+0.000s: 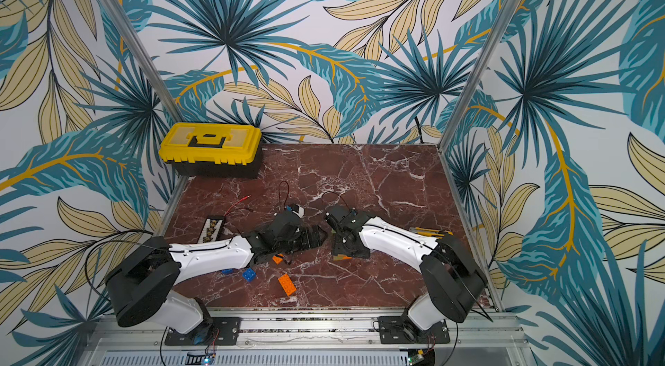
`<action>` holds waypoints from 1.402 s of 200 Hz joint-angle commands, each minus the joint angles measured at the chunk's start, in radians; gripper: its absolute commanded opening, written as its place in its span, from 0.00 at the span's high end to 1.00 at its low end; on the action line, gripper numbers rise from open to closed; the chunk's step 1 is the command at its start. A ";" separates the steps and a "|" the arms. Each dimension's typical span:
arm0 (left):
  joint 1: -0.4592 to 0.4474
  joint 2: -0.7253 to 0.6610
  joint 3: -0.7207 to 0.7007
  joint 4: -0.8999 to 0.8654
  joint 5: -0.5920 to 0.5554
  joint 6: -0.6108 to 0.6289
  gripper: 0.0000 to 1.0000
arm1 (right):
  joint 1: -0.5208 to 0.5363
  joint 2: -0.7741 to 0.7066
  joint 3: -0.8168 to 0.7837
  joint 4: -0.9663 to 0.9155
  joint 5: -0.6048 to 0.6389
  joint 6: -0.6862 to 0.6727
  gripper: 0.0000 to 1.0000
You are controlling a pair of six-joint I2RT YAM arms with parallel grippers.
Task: Assemble the number 5 with lego
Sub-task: Assemble the lego brick with the lego brick, then pick up the lego brick from the center of the board.
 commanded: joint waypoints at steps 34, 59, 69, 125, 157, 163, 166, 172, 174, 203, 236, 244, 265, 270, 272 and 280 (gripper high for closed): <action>-0.004 0.006 0.027 -0.003 0.007 0.019 0.00 | 0.001 -0.070 -0.021 -0.002 -0.035 -0.021 0.15; -0.004 -0.006 0.018 -0.003 -0.005 0.015 0.00 | 0.001 -0.098 -0.049 0.066 -0.076 -0.033 0.11; -0.004 -0.013 0.010 -0.004 -0.012 0.010 0.00 | 0.000 -0.098 -0.057 0.098 -0.096 -0.037 0.10; -0.004 -0.072 -0.042 -0.017 -0.062 -0.012 0.00 | 0.006 0.020 -0.020 0.047 -0.042 -0.077 0.02; -0.004 -0.077 -0.046 -0.019 -0.067 -0.014 0.00 | 0.008 0.063 -0.012 0.056 -0.059 -0.101 0.01; -0.004 -0.075 -0.045 -0.019 -0.067 -0.014 0.00 | 0.008 0.070 -0.011 0.062 -0.069 -0.104 0.01; -0.004 -0.075 -0.045 -0.019 -0.066 -0.015 0.00 | 0.008 0.073 -0.012 0.066 -0.072 -0.105 0.01; -0.004 -0.075 -0.044 -0.019 -0.067 -0.015 0.00 | 0.008 0.080 -0.009 0.068 -0.073 -0.103 0.01; -0.004 -0.075 -0.045 -0.019 -0.067 -0.016 0.00 | 0.008 0.080 -0.008 0.067 -0.073 -0.103 0.01; -0.004 -0.079 -0.050 -0.027 -0.077 -0.020 0.00 | 0.011 0.108 0.017 0.043 -0.040 -0.098 0.01; -0.003 -0.088 -0.064 -0.028 -0.089 -0.032 0.00 | 0.012 0.123 0.034 0.020 0.013 -0.081 0.01; -0.003 -0.093 -0.065 -0.030 -0.093 -0.032 0.00 | 0.012 0.121 0.033 0.023 0.020 -0.082 0.01; -0.002 -0.106 -0.070 -0.039 -0.108 -0.026 0.00 | 0.012 0.118 0.030 0.030 0.016 -0.091 0.01; -0.002 -0.110 -0.072 -0.042 -0.113 -0.023 0.00 | 0.012 0.119 0.033 0.025 0.016 -0.091 0.01; -0.001 -0.113 -0.072 -0.043 -0.115 -0.021 0.00 | 0.012 0.119 0.035 0.023 0.015 -0.093 0.01; 0.000 -0.119 -0.073 -0.049 -0.123 -0.016 0.00 | 0.011 0.117 0.037 0.020 0.011 -0.096 0.01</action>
